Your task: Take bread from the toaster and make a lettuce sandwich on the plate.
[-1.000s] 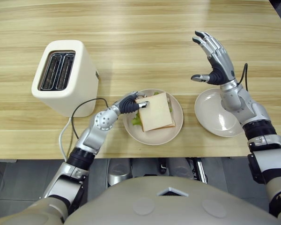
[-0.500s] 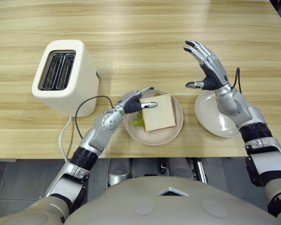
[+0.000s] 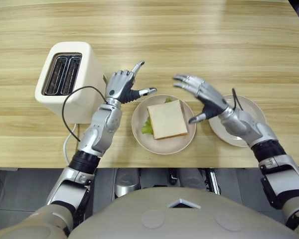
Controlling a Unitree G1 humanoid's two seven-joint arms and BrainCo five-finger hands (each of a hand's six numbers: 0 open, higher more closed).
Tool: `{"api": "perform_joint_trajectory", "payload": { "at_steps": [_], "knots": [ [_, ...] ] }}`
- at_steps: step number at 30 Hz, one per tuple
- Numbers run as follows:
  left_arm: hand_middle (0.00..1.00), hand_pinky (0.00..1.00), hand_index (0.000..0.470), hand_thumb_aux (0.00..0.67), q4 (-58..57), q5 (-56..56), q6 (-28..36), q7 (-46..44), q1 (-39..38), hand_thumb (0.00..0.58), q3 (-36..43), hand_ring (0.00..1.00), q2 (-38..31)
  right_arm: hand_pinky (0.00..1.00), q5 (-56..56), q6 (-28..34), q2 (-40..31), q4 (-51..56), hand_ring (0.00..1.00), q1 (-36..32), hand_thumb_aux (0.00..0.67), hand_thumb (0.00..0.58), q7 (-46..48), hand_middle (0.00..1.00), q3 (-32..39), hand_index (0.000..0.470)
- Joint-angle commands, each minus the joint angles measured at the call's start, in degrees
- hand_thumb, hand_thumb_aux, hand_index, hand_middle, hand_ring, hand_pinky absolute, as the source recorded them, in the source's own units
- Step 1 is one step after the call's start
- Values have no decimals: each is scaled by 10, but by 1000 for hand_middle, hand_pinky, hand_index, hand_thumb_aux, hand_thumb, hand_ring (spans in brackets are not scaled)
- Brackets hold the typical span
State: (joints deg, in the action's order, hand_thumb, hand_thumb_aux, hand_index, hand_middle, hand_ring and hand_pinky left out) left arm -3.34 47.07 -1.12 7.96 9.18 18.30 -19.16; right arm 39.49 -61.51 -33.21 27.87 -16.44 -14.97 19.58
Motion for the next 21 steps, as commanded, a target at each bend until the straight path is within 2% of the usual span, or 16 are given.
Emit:
{"api": "perform_joint_trajectory", "payload": {
  "at_steps": [1,6,7,8,10,12,13,14,15,16,17,19,21],
  "knots": [
    [1000,1000,0,0,-13,-9,-7,1,-7,0,7,1000,4,0,13,-15,-10,-31,0,15,0,0,38,0,18,0],
    [1000,1000,0,0,46,-39,-34,26,-26,0,-25,1000,6,0,10,-13,-8,-61,0,31,0,0,61,0,17,0],
    [165,165,0,0,60,-58,-50,30,-32,0,-33,165,9,0,5,-10,-6,-59,0,29,0,0,55,0,8,0],
    [0,0,0,0,77,-87,-68,31,-40,0,-44,0,14,0,-8,-7,-2,-53,0,27,0,0,47,0,-5,0],
    [0,0,0,0,112,-197,-117,0,-65,0,-66,0,25,0,-80,-8,7,-38,0,23,0,0,35,0,-35,0],
    [0,0,0,0,149,-332,-148,-68,-95,0,-79,0,29,0,-227,-2,14,-42,0,29,0,0,70,0,-38,0],
    [0,0,106,155,173,-399,-151,-109,-113,237,-79,0,24,0,-316,13,14,-56,0,37,252,355,107,0,-26,173],
    [0,0,260,378,196,-457,-148,-147,-129,470,-79,0,17,31,-396,35,12,-75,31,45,539,558,151,31,-13,370],
    [0,0,381,554,224,-521,-135,-189,-149,563,-76,0,7,737,-482,72,8,-101,737,57,670,580,209,737,2,460],
    [749,749,460,670,251,-581,-128,-230,-170,580,-72,749,-6,1000,-574,130,-3,-141,1000,76,670,580,289,1000,19,460],
    [1000,1000,460,670,276,-646,-113,-278,-193,580,-68,1000,-25,1000,-679,202,-27,-200,1000,105,670,580,390,1000,40,460],
    [1000,1000,460,670,302,-727,-95,-371,-236,580,-61,1000,-71,1000,-846,337,-73,-304,1000,162,670,580,544,1000,52,460],
    [1000,1000,460,670,307,-768,-73,-435,-267,580,-57,1000,-109,1000,-911,417,-105,-347,1000,195,670,580,631,1000,40,460]
  ]
}}
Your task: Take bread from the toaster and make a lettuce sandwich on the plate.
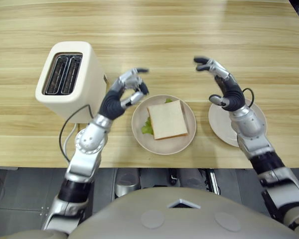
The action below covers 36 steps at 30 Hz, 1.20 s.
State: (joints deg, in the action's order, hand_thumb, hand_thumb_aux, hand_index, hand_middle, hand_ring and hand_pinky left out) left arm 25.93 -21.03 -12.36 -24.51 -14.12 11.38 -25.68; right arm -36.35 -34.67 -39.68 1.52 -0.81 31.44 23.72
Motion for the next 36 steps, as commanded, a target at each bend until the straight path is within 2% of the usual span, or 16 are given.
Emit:
{"api": "perform_joint_trajectory", "payload": {
  "at_steps": [1,4,10,15,19,22,30,36],
  "knots": [
    [1000,1000,460,670,12,-89,43,-135,-49,580,17,1000,-59,1000,-156,175,-52,-89,1000,50,670,580,197,1000,-6,460],
    [1000,1000,460,670,-8,-25,45,-204,-89,580,59,1000,-118,1000,-72,206,-88,-76,1000,81,670,580,256,1000,1,460],
    [1000,1000,460,670,-51,122,43,-233,-99,580,116,1000,-169,1000,124,181,-111,-43,1000,116,670,580,306,1000,19,460],
    [1000,1000,460,670,-67,230,36,-203,-84,580,132,1000,-163,1000,250,153,-99,-28,1000,124,670,580,288,1000,21,460],
    [1000,1000,460,670,-95,421,24,-109,-44,580,145,1000,-153,1000,355,131,-85,-16,1000,122,670,580,240,1000,20,460],
    [1000,1000,460,670,-79,464,14,-64,-31,580,137,1000,-129,1000,417,114,-68,-13,1000,114,670,580,199,1000,16,460],
    [1000,1000,460,670,-110,504,1,-28,-17,580,141,1000,-91,1000,458,88,-31,1,1000,88,670,580,151,1000,4,460],
    [1000,1000,460,670,-139,518,-1,-25,-10,580,146,1000,-83,1000,427,95,-25,-21,1000,88,670,580,161,1000,-3,460]
  ]
}}
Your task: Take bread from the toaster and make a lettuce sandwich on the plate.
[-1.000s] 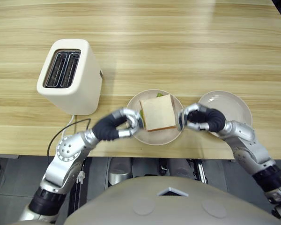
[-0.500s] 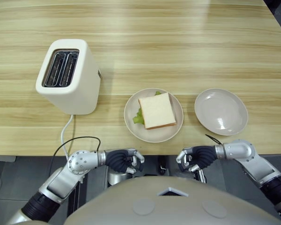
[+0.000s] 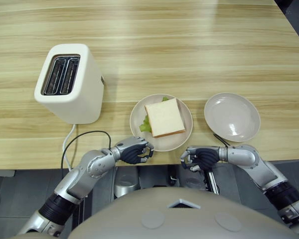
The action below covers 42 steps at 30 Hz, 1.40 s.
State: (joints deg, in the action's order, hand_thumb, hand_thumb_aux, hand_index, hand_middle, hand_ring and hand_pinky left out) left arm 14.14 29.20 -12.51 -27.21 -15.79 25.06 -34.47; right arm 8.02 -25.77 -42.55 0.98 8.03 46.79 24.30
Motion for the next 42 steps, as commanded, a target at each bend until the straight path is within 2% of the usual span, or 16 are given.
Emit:
{"api": "perform_joint_trajectory", "payload": {
  "at_steps": [1,7,17,24,29,42],
  "knots": [
    [1000,1000,460,670,-27,21,0,4,9,580,9,1000,5,1000,-26,8,4,-22,1000,-1,670,580,11,1000,-12,460],
    [1000,1000,460,670,-46,32,3,0,13,580,19,1000,12,1000,-48,16,2,-41,1000,-7,670,580,21,1000,-25,460],
    [1000,1000,460,670,-64,37,3,3,23,580,21,1000,13,1000,66,-19,23,71,1000,-49,670,580,-17,1000,7,460],
    [1000,1000,460,670,-104,33,-3,36,68,580,10,1000,39,1000,138,-43,38,123,1000,-93,670,580,-63,1000,12,460],
    [1000,1000,460,670,-193,62,-5,90,124,580,7,1000,58,1000,159,-53,59,150,1000,-128,670,580,-92,1000,9,460],
    [1000,1000,460,670,-456,55,-63,154,294,580,21,1000,102,1000,196,-110,153,451,1000,-345,670,580,-196,1000,12,460]
  ]
}}
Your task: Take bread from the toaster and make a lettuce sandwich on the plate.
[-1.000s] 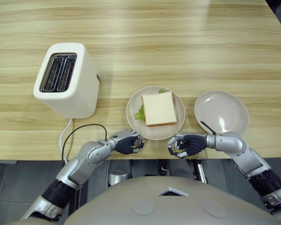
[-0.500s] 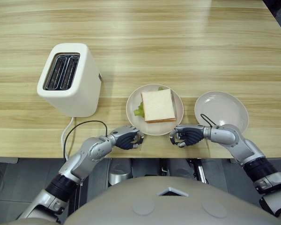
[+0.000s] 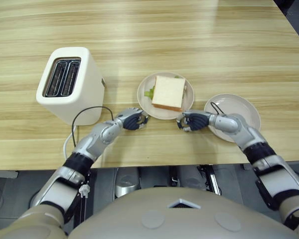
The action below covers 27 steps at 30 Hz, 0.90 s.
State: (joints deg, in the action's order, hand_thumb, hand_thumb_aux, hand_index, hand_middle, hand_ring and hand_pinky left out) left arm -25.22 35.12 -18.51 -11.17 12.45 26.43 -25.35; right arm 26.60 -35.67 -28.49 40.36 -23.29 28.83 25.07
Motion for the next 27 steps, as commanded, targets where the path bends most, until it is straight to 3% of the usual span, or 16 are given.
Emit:
{"api": "perform_joint_trajectory", "payload": {
  "at_steps": [1,8,16,21,26,27],
  "knots": [
    [1000,1000,460,670,-84,-5,-8,-4,27,580,8,1000,17,1000,16,-11,20,85,1000,-50,670,580,-27,1000,6,460],
    [1000,1000,460,670,-249,-16,-32,22,143,580,3,1000,60,1000,46,-11,59,229,1000,-139,670,580,-77,1000,22,460],
    [1000,1000,460,670,-420,-21,-35,87,242,580,-4,1000,99,1000,44,5,109,320,1000,-186,670,580,-113,1000,8,460],
    [1000,1000,460,670,-448,-46,-59,121,257,580,-28,1000,105,1000,-1,-21,121,328,1000,-189,670,580,-94,1000,-30,460],
    [1000,1000,460,670,-370,-113,-163,119,202,580,-78,1000,93,1000,-93,-105,110,276,1000,-148,670,580,3,1000,-83,460],
    [1000,1000,330,481,-325,-136,-188,118,174,534,-94,1000,88,1000,-128,-126,107,243,1000,-127,410,493,32,1000,-95,281]
  ]
}}
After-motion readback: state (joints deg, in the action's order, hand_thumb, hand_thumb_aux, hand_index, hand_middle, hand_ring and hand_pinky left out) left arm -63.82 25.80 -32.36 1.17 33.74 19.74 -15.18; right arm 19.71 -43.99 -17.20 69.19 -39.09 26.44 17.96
